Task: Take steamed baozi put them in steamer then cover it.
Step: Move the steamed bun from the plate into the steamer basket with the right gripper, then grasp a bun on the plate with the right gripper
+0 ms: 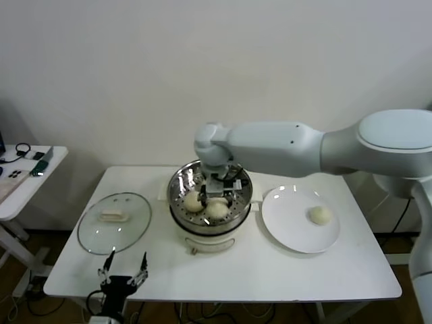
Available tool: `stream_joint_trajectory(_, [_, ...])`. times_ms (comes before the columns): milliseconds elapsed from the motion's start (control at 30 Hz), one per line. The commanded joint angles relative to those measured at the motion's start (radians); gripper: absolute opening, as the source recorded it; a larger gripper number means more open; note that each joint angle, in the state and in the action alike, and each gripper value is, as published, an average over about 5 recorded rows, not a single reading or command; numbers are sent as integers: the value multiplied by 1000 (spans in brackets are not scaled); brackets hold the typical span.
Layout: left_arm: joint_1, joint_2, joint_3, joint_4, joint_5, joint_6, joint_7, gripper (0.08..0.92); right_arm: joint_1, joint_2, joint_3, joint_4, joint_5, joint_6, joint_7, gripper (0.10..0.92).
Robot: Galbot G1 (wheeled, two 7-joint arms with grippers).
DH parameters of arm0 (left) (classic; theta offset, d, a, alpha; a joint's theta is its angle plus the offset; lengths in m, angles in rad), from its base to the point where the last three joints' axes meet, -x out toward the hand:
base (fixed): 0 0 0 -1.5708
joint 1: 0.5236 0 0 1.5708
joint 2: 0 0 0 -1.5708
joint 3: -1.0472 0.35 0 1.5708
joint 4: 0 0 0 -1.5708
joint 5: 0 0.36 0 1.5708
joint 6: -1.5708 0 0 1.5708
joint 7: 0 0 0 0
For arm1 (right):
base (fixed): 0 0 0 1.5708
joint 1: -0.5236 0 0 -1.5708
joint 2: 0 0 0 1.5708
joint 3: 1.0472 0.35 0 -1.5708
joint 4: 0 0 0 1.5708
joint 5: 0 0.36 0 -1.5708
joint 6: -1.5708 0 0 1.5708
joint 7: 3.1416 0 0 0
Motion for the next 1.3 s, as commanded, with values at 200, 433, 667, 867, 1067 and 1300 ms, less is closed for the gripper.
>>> stream_joint_trajectory(200, [-9, -2, -3, 4, 0, 3, -1, 823, -58, 41, -6, -73, -8, 26, -7, 721])
stream_joint_trajectory(433, [-16, -1, -8, 3, -4, 7, 1, 823, -58, 29, -3, -75, 19, 25, -4, 789])
stream_joint_trajectory(667, [-20, -2, -10, 3, -6, 12, 1, 823, -35, 4, 33, -61, 19, 54, 2, 822])
stream_joint_trajectory(867, [-24, -2, -12, -1, -6, 13, -1, 823, 29, -56, 53, -31, 45, 58, 1, 823])
stream_joint_trajectory(1067, [-19, -1, -16, -8, -6, 12, -2, 823, 145, -201, -11, -9, 195, -72, 0, 823])
stream_joint_trajectory(1300, [-15, -2, -9, -14, -6, 9, -2, 823, 252, -418, -208, 4, 597, -421, 154, 823])
